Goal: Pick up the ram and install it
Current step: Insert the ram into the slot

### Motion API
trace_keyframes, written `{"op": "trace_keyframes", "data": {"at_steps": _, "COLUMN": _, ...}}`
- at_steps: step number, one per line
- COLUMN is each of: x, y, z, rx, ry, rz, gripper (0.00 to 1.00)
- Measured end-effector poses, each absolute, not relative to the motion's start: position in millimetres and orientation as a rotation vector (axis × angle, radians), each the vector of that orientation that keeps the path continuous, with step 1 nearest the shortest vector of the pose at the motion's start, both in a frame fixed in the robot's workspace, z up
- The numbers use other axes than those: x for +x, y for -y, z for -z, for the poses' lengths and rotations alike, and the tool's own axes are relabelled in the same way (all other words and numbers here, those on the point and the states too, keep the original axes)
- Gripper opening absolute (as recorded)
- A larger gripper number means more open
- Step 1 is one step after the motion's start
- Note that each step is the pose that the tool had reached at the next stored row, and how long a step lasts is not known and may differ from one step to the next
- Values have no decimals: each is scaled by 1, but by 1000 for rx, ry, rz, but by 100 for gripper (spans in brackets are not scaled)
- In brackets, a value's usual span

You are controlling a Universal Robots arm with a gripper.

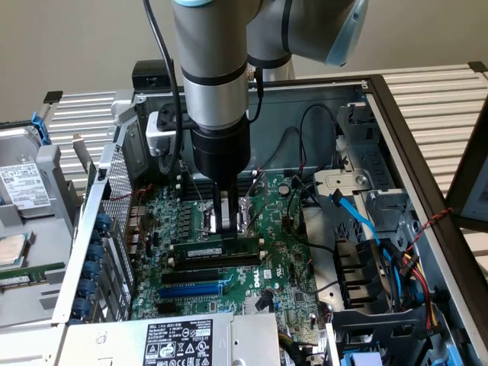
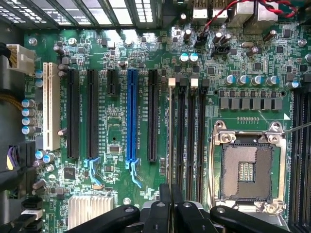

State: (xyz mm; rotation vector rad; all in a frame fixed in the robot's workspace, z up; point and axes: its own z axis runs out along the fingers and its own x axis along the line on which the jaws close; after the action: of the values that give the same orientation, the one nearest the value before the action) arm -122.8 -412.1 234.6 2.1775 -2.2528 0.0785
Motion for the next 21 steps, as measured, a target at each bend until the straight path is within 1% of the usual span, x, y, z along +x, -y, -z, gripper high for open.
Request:
{"op": "trace_keyframes", "data": {"at_steps": 4, "x": -123, "y": 412, "z": -235, "rx": 2178, "ry": 2251, "rz": -74, "gripper": 13}}
{"op": "trace_keyframes", "data": {"at_steps": 8, "x": -123, "y": 412, "z": -235, "rx": 2178, "ry": 2251, "rz": -46, "gripper": 13}}
{"op": "trace_keyframes", "data": {"at_steps": 21, "x": -121, "y": 414, "z": -234, "rx": 2179, "ry": 2253, "rz": -48, "gripper": 13}}
